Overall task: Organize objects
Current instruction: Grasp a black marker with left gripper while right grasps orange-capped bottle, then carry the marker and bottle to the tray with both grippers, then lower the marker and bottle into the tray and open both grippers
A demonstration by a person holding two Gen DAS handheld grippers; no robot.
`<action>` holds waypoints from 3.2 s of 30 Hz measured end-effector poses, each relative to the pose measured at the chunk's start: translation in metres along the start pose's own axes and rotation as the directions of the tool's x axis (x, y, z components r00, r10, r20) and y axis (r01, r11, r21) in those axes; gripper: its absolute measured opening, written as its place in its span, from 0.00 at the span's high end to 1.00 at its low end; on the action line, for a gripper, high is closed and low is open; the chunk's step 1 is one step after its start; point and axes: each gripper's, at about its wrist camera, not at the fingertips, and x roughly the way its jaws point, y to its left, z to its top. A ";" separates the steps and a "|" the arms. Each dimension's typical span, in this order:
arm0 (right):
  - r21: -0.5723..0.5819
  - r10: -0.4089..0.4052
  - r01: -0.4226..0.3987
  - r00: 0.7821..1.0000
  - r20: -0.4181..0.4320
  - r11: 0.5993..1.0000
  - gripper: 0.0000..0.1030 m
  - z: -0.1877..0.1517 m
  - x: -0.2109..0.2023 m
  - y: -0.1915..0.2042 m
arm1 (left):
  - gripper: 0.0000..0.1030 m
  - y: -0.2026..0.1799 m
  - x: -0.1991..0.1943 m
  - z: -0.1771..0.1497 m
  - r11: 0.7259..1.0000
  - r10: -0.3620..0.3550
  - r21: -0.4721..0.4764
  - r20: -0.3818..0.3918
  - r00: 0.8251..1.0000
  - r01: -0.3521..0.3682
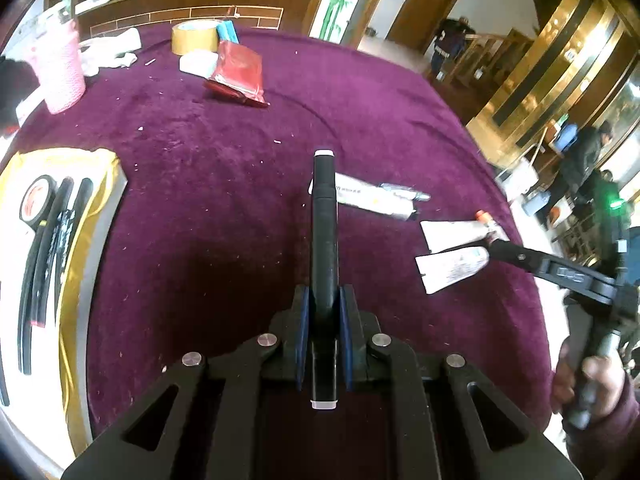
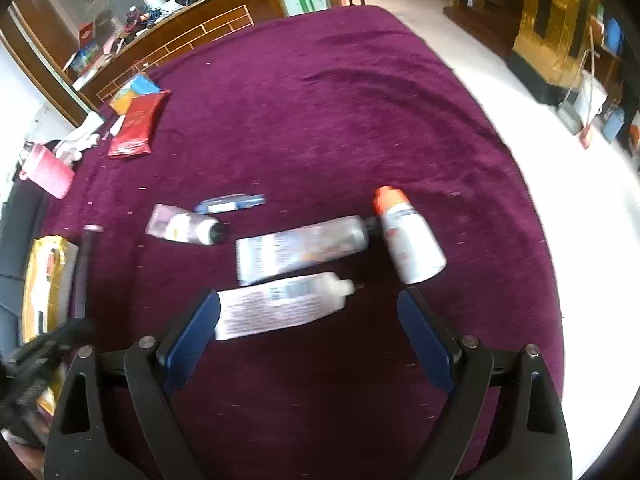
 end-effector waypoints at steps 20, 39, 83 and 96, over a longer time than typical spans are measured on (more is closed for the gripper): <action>-0.106 -0.221 0.217 0.975 -0.035 0.970 0.37 0.037 0.036 -0.036 | 0.89 0.021 -0.024 -0.031 0.999 -0.021 -0.039 0.004 1.000 0.021; 0.097 -0.028 0.036 0.996 -0.079 0.995 0.76 0.009 -0.010 -0.049 | 0.89 0.029 -0.023 -0.036 0.998 -0.065 -0.014 -0.009 0.998 0.064; -0.123 0.349 -0.404 0.880 -0.322 0.906 0.76 -0.083 0.035 0.379 | 0.89 0.283 -0.105 -0.084 0.969 0.065 -0.237 -0.041 0.997 -0.073; -0.260 0.211 -0.307 0.917 -0.340 0.915 0.76 -0.106 0.061 0.413 | 0.89 0.293 -0.092 -0.082 0.962 0.060 -0.261 -0.069 0.996 -0.076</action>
